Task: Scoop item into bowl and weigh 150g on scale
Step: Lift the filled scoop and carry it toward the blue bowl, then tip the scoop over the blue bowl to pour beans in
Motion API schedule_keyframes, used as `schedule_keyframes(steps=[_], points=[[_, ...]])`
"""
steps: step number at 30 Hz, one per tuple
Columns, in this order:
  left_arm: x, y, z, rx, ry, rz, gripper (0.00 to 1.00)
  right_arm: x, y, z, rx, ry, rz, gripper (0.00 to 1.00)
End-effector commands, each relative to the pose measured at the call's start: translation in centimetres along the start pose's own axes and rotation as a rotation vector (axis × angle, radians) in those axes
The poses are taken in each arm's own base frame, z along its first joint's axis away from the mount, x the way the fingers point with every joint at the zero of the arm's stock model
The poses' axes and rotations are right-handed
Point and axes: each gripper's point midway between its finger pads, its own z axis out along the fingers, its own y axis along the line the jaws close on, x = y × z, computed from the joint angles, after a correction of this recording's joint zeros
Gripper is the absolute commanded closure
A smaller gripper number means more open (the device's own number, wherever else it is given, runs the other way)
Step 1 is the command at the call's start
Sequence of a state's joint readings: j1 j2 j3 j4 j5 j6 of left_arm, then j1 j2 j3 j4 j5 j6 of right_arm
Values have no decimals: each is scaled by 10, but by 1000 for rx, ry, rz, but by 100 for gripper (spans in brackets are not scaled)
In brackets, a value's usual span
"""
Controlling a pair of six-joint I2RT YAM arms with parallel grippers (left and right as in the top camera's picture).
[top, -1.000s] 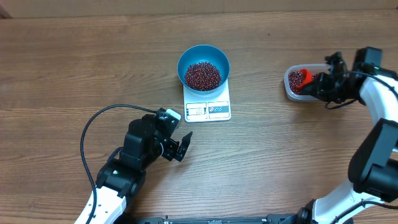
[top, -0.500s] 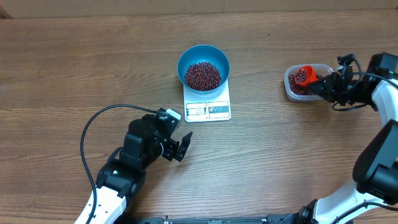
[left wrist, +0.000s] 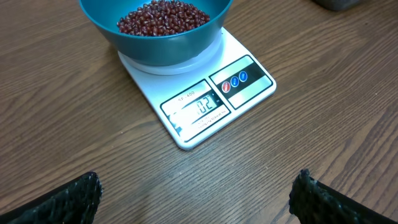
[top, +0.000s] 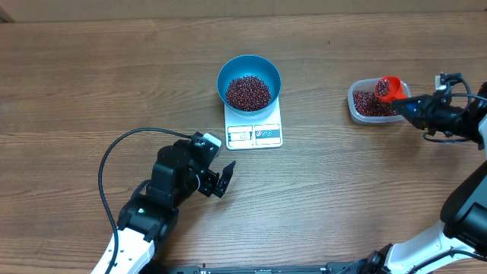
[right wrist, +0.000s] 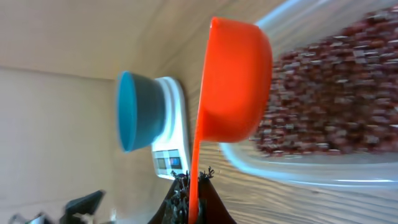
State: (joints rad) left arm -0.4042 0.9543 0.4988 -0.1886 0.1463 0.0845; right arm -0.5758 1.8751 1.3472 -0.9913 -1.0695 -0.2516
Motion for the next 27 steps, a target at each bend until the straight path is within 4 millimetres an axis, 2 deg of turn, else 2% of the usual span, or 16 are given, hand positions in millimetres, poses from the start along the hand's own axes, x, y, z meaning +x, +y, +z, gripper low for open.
schedule_keyframes(steps=[1, 4, 10, 19, 27], points=[[3, -2, 1, 10, 6, -2, 0, 1, 20, 3, -120, -8, -32, 96], [3, -2, 1, 10, 6, -2, 0, 6, 30, 11, -147, 22, -31, 96], [3, -2, 1, 10, 6, -2, 1, 24, 58, 46, -182, 129, -87, 96], [3, -2, 1, 10, 6, -2, 1, 43, 133, 98, -241, 283, -249, 96], [3, -2, 1, 10, 6, -2, 1, 65, 175, 152, -74, 370, -378, 96]])
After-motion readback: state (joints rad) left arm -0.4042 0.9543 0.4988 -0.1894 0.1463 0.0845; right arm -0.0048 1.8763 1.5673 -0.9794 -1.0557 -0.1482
